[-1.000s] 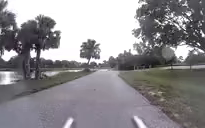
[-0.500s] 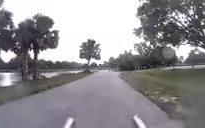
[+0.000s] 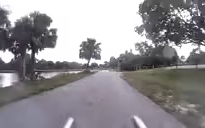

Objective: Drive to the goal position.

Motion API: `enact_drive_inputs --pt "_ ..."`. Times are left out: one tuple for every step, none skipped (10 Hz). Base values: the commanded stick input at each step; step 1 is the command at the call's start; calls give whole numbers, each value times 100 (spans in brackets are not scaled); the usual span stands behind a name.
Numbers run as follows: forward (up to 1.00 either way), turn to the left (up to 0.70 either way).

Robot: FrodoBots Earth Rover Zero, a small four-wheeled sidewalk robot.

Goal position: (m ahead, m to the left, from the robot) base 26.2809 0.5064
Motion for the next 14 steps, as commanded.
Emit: enact_drive_inputs --pt "85 0" --pt "85 0" --pt "85 0" --pt "85 0" --pt "85 0" --pt "85 0" --pt "85 0" --pt "85 0" --pt "85 0" --pt "85 0" --pt "85 0" --pt "85 0" --pt "85 0" --pt "85 0"
